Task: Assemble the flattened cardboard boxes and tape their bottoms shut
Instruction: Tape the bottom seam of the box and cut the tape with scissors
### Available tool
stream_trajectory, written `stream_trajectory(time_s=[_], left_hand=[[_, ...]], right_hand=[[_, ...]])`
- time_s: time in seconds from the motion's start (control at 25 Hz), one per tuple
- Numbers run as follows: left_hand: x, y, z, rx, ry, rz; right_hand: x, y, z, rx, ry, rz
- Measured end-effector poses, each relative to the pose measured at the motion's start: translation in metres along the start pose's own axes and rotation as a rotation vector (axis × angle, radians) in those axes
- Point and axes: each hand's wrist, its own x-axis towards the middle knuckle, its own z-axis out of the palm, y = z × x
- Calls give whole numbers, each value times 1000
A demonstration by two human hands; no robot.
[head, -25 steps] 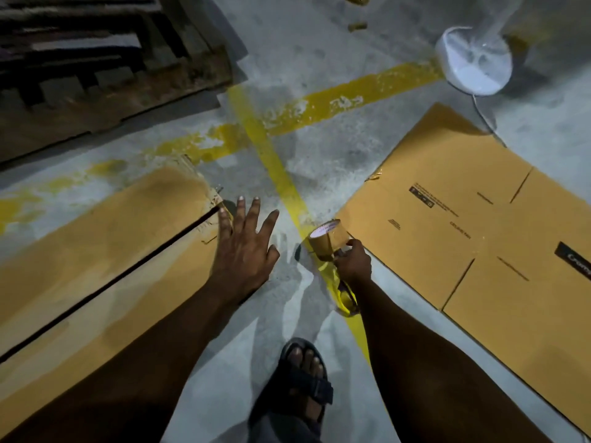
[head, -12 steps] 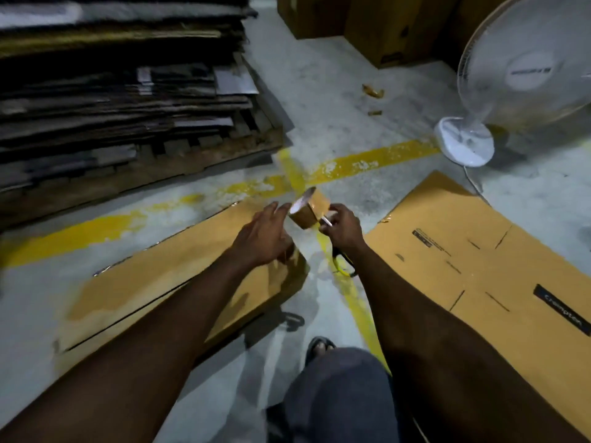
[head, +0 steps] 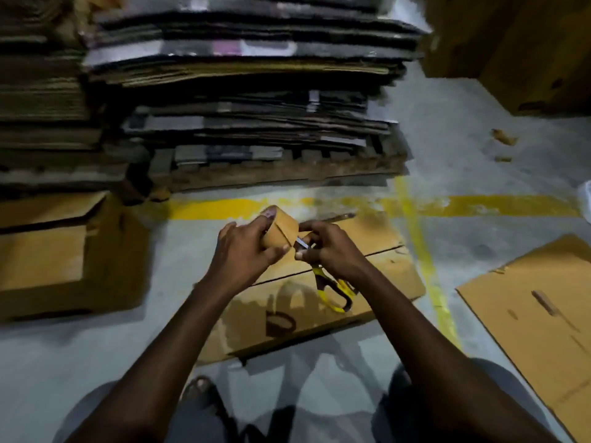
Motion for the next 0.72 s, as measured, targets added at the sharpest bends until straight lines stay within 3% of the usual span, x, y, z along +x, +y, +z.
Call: stream_trajectory(time_s=[0.12, 0.28, 0.4, 0.48, 0.56, 0.64, 0.72], left_hand=[[-13, -37, -12, -201, -15, -86], [-18, -69, -17, -327, -32, -172], [-26, -72, -18, -379, -62, -179], [-24, -70, -23, -353, -22, -206], [-18, -64, -28, -247, 38, -245], [-13, -54, -22, -155, 62, -291], [-10, -48, -15, -155, 57, -331]], right_hand=[[18, -7, 27, 33, -227, 3], [34, -12, 40, 3, -723, 73], [34, -16, 41, 72, -901, 114], [34, -17, 46, 70, -855, 70], [32, -18, 49, -33, -649, 64], [30, -17, 46, -323, -404, -24], [30, -15, 42, -553, -311, -114]])
